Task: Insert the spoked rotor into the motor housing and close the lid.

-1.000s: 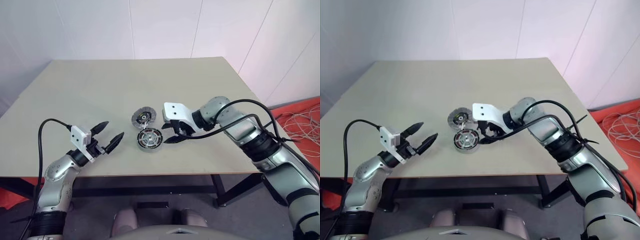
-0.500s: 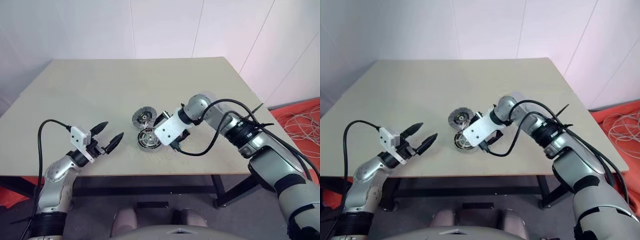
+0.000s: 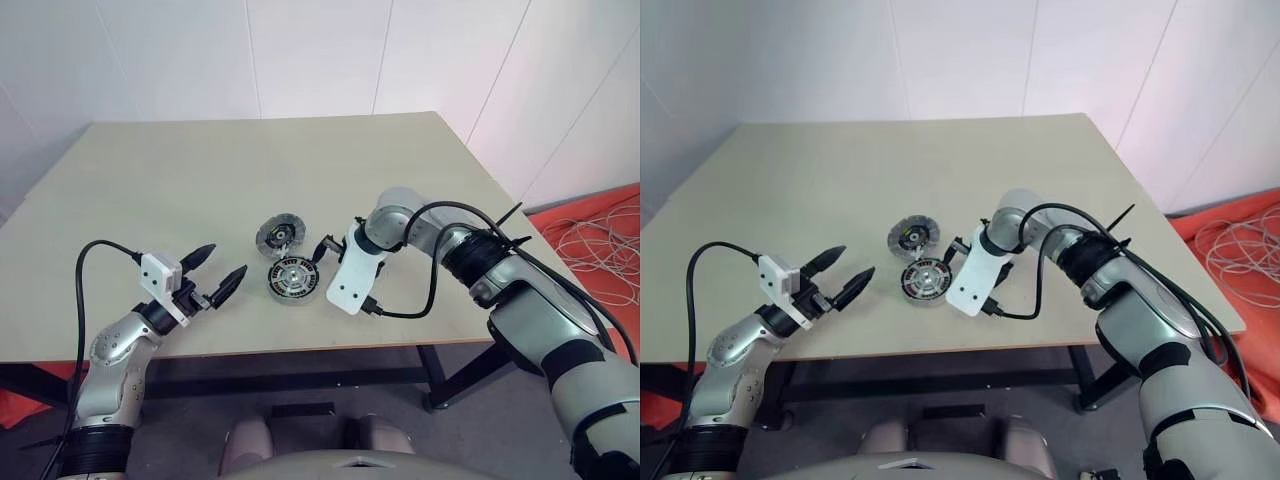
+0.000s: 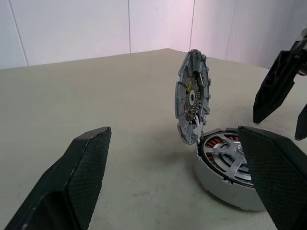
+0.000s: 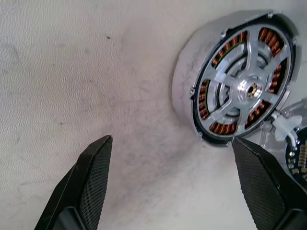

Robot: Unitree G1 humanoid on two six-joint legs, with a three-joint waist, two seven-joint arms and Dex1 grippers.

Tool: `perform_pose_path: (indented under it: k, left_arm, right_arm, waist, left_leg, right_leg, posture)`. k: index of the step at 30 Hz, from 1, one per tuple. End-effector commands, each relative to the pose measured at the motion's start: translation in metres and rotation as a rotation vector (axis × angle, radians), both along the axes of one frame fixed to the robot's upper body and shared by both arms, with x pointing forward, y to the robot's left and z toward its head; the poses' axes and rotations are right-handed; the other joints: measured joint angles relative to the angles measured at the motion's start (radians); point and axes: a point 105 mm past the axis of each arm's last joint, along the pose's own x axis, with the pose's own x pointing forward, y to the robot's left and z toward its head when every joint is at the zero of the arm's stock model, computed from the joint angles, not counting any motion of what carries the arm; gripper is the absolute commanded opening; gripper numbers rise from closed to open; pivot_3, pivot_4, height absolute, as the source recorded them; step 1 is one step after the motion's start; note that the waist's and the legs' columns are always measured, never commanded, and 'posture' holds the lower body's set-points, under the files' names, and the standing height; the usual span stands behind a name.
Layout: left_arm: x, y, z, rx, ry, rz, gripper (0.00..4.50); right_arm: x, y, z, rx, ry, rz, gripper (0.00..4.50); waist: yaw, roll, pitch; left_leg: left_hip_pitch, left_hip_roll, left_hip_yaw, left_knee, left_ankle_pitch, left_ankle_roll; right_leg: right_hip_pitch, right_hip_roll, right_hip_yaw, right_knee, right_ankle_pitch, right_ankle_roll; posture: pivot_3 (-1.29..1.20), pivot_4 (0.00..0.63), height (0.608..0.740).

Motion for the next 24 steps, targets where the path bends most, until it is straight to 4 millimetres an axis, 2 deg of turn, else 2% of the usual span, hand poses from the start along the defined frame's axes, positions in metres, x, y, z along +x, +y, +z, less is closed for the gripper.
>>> perform_pose_path:
  k: [1, 18, 22, 24]
  left_arm:
    - [0.001, -0.003, 0.013, 0.009, -0.059, -0.009, 4.5]
    - [-0.002, -0.001, 0.013, 0.009, -0.057, 0.001, 4.5]
    - [-0.001, -0.001, 0.013, 0.009, -0.058, 0.004, 4.5]
    - [-0.002, -0.001, 0.013, 0.009, -0.058, 0.004, 4.5]
  right_arm:
    - [-0.001, 0.003, 0.003, -0.006, -0.022, 0.042, 4.48]
    - [-0.002, 0.012, -0.011, -0.039, -0.012, 0.073, 4.48]
    - [-0.002, 0.015, -0.012, -0.04, -0.008, 0.079, 3.31]
    - [-0.003, 0.017, -0.012, -0.033, -0.005, 0.082, 2.57]
  waist:
    - [-0.003, 0.0, 0.0]
    - [-0.012, -0.001, 0.0]
    - [-0.013, 0.0, 0.0]
    - [-0.013, 0.0, 0.0]
  left_leg:
    - [0.0, 0.0, 0.0, 0.0, 0.0, 0.0]
    - [0.001, 0.001, 0.0, 0.001, 0.0, 0.0]
    - [0.001, 0.001, 0.0, 0.001, 0.0, 0.0]
    - [0.002, 0.001, 0.0, 0.001, 0.0, 0.0]
  right_leg:
    - [0.0, 0.0, 0.0, 0.0, 0.0, 0.0]
    - [0.001, 0.0, 0.0, 0.001, 0.0, -0.001]
    - [0.001, 0.0, 0.0, 0.001, 0.0, -0.001]
    - [0.001, 0.0, 0.0, 0.001, 0.0, -0.001]
  posture:
    - [0.0, 0.0, 0.74]
    - [0.0, 0.0, 0.74]
    - [0.0, 0.0, 0.74]
    - [0.0, 0.0, 0.74]
